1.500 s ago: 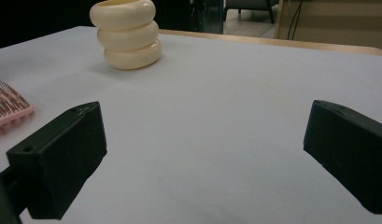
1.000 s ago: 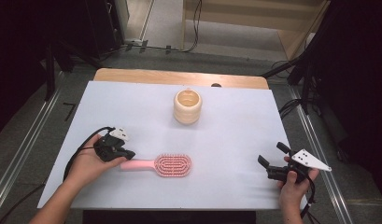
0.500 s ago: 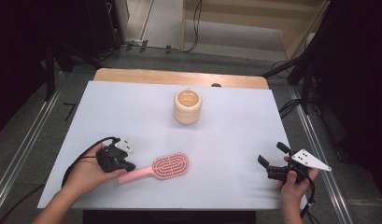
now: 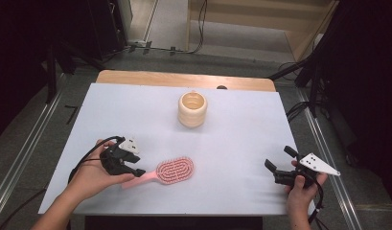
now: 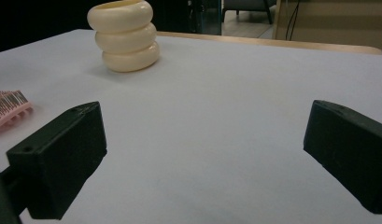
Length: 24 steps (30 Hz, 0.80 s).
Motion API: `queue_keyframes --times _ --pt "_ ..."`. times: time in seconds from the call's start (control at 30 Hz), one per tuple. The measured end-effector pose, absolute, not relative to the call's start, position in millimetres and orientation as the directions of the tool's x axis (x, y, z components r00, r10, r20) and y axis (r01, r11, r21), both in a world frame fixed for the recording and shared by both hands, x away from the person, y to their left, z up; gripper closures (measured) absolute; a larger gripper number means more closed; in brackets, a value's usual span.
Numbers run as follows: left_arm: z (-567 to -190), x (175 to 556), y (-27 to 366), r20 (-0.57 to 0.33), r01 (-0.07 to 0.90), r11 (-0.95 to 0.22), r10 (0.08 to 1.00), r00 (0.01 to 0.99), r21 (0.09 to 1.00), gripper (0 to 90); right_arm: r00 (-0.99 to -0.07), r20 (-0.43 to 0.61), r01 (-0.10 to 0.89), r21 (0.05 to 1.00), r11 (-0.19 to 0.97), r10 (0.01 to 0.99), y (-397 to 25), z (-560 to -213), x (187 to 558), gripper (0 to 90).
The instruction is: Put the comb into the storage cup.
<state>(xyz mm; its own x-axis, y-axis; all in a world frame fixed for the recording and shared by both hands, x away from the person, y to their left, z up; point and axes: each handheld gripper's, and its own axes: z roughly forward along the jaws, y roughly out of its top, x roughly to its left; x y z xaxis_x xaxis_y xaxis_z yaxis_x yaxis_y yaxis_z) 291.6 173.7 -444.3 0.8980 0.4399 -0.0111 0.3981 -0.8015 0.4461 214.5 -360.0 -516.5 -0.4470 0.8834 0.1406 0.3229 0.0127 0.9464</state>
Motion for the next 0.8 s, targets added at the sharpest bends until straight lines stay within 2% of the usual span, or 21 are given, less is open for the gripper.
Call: queue_keyframes --times 0.07,0.13,0.23,0.33,0.37,0.53,0.6,0.7,0.73,0.8 --pt "-445 291 168 0.014 0.415 -0.808 0.462 0.887 0.418 12.7 -0.447 0.140 0.322 0.947 0.012 0.883 -360 -517 215 0.0" --pt "-446 291 166 0.011 0.418 -0.812 0.463 0.887 0.408 0.0 -0.447 0.141 0.323 0.946 0.012 0.883 -360 -517 215 0.0" --pt "-444 289 162 0.013 0.426 -0.808 0.471 0.882 0.408 0.0 -0.448 0.143 0.322 0.947 0.011 0.883 -360 -516 214 0.0" --pt "-444 288 159 0.003 0.406 -0.825 0.443 0.897 0.394 0.0 -0.446 0.143 0.322 0.947 0.009 0.883 -360 -516 214 0.0" --pt "-446 287 156 0.021 0.397 -0.845 0.433 0.901 0.359 0.0 -0.446 0.142 0.322 0.947 0.010 0.884 -360 -516 214 0.0" --pt "-451 284 149 0.030 0.389 -0.857 0.423 0.905 0.337 21.5 -0.445 0.141 0.321 0.947 0.011 0.884 -360 -516 214 0.0" --pt "-453 283 143 0.007 0.370 -0.868 0.394 0.919 0.333 35.8 -0.445 0.141 0.322 0.947 0.011 0.885 -360 -516 214 0.0" --pt "-455 283 139 0.004 0.353 -0.882 0.373 0.928 0.313 46.9 -0.446 0.140 0.322 0.947 0.013 0.884 -360 -516 214 0.0" --pt "-457 281 136 0.001 0.349 -0.886 0.367 0.930 0.304 46.9 -0.446 0.140 0.322 0.947 0.013 0.884 -360 -516 214 0.0" --pt "-462 280 129 0.004 0.330 -0.905 0.343 0.939 0.267 55.7 -0.444 0.140 0.321 0.947 0.011 0.885 -360 -516 214 0.0"
